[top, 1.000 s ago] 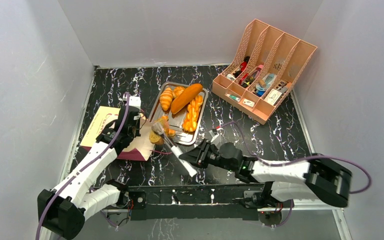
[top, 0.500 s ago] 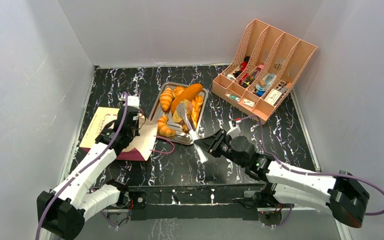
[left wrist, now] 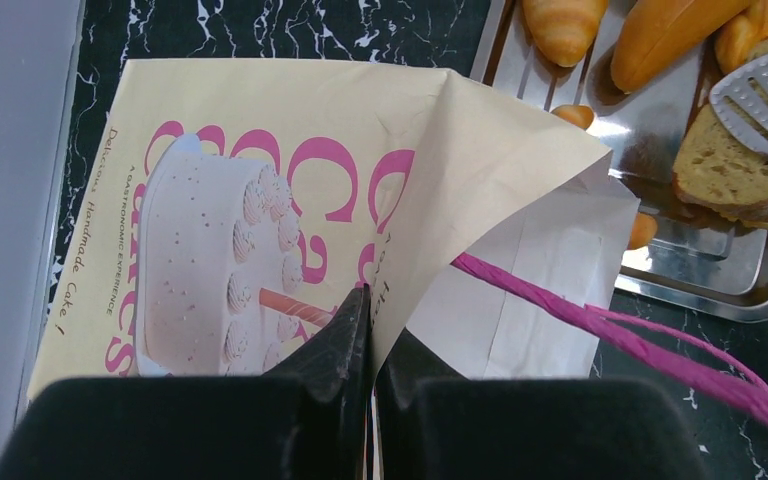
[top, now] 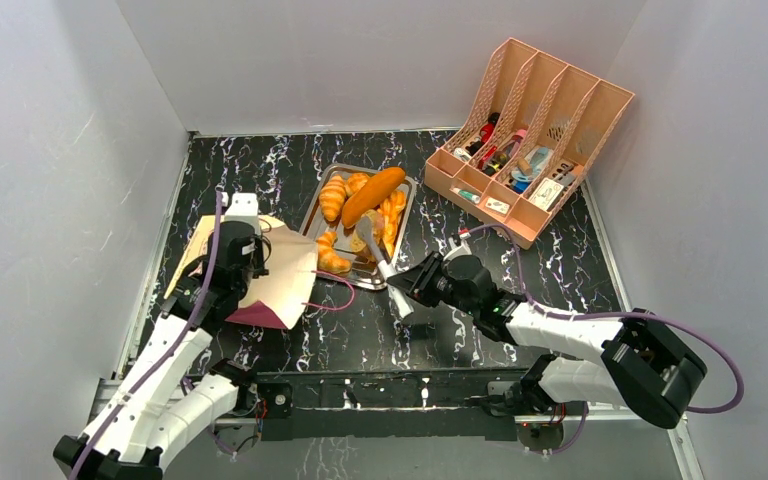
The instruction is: Take the fake bread out of the paper bag
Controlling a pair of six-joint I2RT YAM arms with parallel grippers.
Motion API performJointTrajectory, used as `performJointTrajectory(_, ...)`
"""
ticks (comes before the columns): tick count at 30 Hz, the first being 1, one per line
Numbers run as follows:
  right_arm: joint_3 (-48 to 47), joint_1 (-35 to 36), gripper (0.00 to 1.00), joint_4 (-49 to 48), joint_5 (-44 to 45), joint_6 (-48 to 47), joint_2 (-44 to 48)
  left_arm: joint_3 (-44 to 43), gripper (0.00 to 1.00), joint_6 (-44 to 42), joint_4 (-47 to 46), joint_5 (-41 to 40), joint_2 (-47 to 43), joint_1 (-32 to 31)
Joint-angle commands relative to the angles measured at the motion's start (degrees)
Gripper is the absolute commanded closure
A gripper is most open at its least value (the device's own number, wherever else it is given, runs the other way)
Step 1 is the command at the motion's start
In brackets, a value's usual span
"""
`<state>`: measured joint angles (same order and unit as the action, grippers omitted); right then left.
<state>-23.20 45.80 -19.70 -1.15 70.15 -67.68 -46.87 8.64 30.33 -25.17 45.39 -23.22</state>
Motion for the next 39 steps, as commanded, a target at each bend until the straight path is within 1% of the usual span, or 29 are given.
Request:
performJointTrajectory(1,-1.18,-0.41,0.87,-9.53,-3.01,1.68,0.02,-2.22,1.00,0.61,0.95,3.67,-3.94,0.11)
performJointTrajectory(6,0.45,-0.36,0.72,-10.18,-3.38,2.53,-0.78,-1.09,1.00,-0.47,-1.06,10.59,-8.62,0.11)
performJointTrajectory(11,1.33,-0.62,0.60,-9.42,-3.28,2.28,-1.22,-0.47,1.00,-2.12,-1.87,16.10,-11.35,0.11)
performJointTrajectory(18,1.95,-1.13,0.60,-8.17,-2.61,1.74,0.42,-0.55,1.00,-3.90,-1.98,21.04,-14.22,0.06)
performJointTrajectory(28,2.72,-1.15,0.61,-1.27,2.02,-0.74,9.62,1.39,1.00,-6.61,-2.97,27.46,-20.71,0.15)
performJointTrajectory(33,2.79,-1.15,0.61,1.16,3.10,-2.53,11.43,2.78,1.00,-7.67,-3.40,28.04,-23.64,0.11)
performJointTrajectory(34,5.05,-1.12,0.62,1.26,3.22,-2.69,11.69,2.90,1.00,-7.78,-3.30,28.21,-23.99,0.09)
performJointTrajectory(39,6.40,-1.15,0.62,2.99,4.65,-3.61,13.88,3.76,1.00,-7.85,-4.10,27.33,-26.13,0.11)
